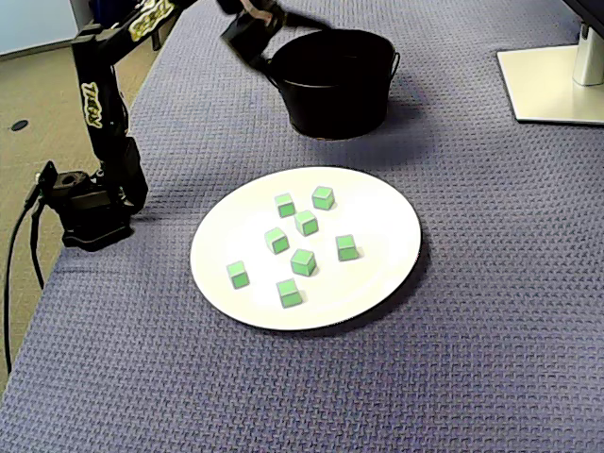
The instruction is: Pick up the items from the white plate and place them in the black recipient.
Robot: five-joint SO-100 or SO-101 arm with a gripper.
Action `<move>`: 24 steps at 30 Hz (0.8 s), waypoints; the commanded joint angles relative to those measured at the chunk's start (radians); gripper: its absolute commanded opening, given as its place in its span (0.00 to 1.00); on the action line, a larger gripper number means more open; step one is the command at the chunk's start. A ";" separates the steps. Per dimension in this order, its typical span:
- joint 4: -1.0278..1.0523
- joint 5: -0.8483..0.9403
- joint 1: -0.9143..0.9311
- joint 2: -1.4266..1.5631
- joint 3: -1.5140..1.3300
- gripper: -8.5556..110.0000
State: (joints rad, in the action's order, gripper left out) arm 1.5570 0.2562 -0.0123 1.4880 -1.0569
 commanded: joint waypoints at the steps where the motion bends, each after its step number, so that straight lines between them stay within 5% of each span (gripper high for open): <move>1: 0.023 0.002 0.109 0.066 -0.147 0.43; 24: -0.169 0.233 0.213 -0.123 -0.503 0.38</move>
State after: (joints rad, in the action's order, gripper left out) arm 1.4205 0.4725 0.1994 1.3622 -1.5509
